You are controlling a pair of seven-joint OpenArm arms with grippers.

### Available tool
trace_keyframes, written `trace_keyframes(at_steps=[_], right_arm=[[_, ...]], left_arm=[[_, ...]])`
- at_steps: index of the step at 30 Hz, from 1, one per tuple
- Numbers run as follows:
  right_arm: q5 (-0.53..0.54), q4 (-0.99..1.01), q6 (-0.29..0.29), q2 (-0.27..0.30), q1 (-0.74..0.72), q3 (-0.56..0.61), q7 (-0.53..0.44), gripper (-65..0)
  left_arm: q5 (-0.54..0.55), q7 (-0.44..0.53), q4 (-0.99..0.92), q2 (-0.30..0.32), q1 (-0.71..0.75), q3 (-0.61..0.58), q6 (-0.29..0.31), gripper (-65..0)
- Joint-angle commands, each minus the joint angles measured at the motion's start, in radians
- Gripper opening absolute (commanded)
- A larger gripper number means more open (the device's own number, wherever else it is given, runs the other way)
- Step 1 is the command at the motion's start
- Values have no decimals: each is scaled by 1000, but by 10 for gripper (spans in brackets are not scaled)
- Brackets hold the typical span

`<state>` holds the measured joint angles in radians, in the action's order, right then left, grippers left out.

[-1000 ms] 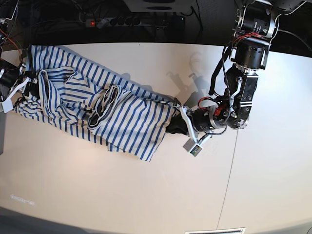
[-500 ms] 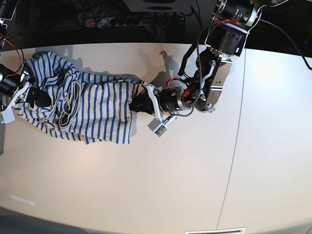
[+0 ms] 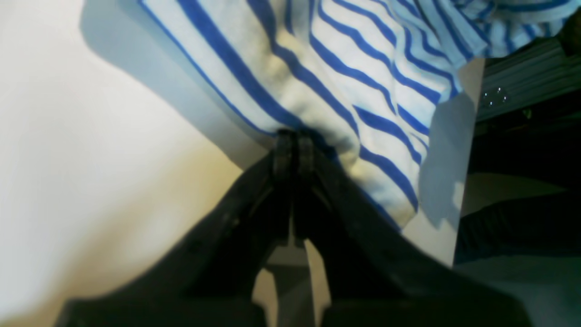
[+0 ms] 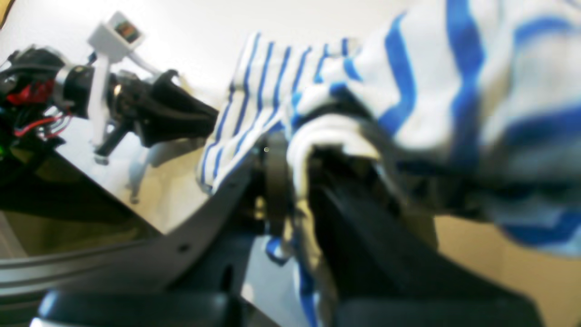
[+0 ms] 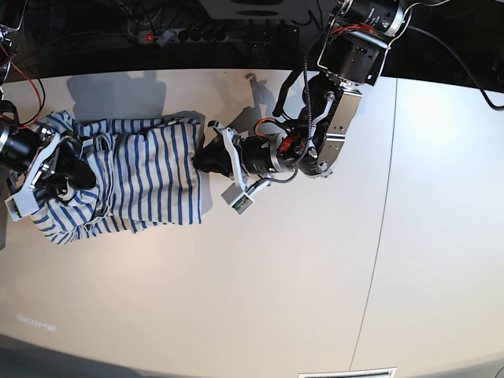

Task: Fold the T-shirt properly
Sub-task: 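Lift the shirt end with the left gripper and fold it toward the right gripper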

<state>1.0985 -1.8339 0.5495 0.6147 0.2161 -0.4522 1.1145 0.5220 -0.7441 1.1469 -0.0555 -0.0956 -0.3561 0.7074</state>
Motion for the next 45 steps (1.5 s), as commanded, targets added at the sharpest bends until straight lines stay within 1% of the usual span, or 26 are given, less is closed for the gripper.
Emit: trace_keyframes(at_steps=[1,3,10,15,18,22,24,26,29,31,34,45], right_arm=[[9,-16,34,20,-11,10,-39,-650],[-29,-16,34,19,-19,48,-60,-650],[-176,-18,34,19,-95,205,-64,-650],[-314,-42,33,16,-119,333,-64,-650],[-369,-48,32,16,-119,384,-73,-650],[-423,-48,31,2,-119,394,-103,-650],[-430,-48,31,-3,-119,394,-113,-650],[-432,-48,31,-3,-119,394,-118,-650],[-467,-48,31,-2,-119,396,-140,-650],[-480,-48,31,-3,-119,396,-150,-650],[-497,-48,31,-2,-119,396,-153,-650],[-488,-48,31,-3,-122,396,-166,-645]], left_arm=[[5,-42,-2,-12,11,-4,-9,-633],[4,-43,-2,-29,17,-5,-9,-633],[0,-45,-2,-98,24,-5,-9,-633],[1,-42,-2,-102,24,-5,-9,-633],[2,-42,-1,-102,23,-5,-9,-633],[25,-50,0,-102,23,-5,-9,-633],[58,-70,13,-102,23,-5,-9,-633],[96,-89,51,-101,24,-5,-9,-633],[130,-92,138,-98,24,-5,-9,-633],[132,-98,179,-99,23,-5,-9,-633],[132,-100,187,-99,27,-5,-9,-633],[133,-113,224,-90,29,-2,-9,-633]])
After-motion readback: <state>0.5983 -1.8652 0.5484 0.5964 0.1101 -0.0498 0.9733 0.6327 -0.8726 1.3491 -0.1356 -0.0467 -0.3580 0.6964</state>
